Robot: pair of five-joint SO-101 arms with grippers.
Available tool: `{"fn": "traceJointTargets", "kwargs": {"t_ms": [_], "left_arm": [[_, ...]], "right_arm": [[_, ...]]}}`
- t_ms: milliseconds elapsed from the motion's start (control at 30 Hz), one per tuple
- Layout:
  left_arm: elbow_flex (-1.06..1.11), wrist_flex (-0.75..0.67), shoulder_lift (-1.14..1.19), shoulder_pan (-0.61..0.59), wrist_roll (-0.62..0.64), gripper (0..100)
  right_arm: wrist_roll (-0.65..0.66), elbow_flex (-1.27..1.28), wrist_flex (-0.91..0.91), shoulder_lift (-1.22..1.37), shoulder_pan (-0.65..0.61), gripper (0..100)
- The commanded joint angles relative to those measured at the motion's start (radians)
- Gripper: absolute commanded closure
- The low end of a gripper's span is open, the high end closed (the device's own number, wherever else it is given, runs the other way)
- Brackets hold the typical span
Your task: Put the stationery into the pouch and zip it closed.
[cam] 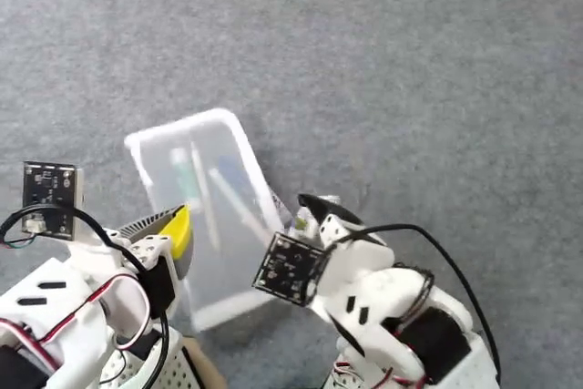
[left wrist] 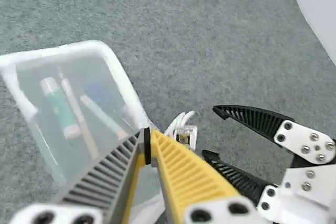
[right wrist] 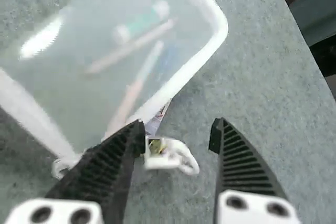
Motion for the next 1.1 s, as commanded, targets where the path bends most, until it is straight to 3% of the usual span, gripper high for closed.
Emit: {"fn": "traceJointTargets", "kwargs": {"t_ms": [0, 233, 333, 467, 700, 833, 1067], "left_arm": [[-0.007, 0.0, 0.014, 0.01, -0.009, 97], [0.035, 0.006, 0.008, 0.002, -0.005, 97], [0.16, 0.008, 0.005, 0.007, -0.015, 97], [0.262, 0.0, 0.005, 0.002, -0.183, 97], [0.387, -0.009, 0.005, 0.001, -0.198, 97], [0.389, -0.014, 0.008, -0.101, -0.198, 97], [0.452, -0.048, 0.012, -0.401, -0.313, 97]], "right_arm": [[0.014, 0.033, -0.069, 0.013, -0.011, 78.0], [0.005, 0.041, 0.029, 0.002, -0.006, 78.0], [-0.071, -0.005, 0.1, 0.002, -0.006, 78.0], [-0.176, -0.094, 0.144, 0.012, -0.006, 77.7], [-0.322, -0.058, 0.106, 0.137, -0.005, 77.6], [-0.379, -0.053, 0.041, 0.41, -0.003, 75.0], [-0.522, -0.14, -0.064, 0.86, -0.005, 73.1]]}}
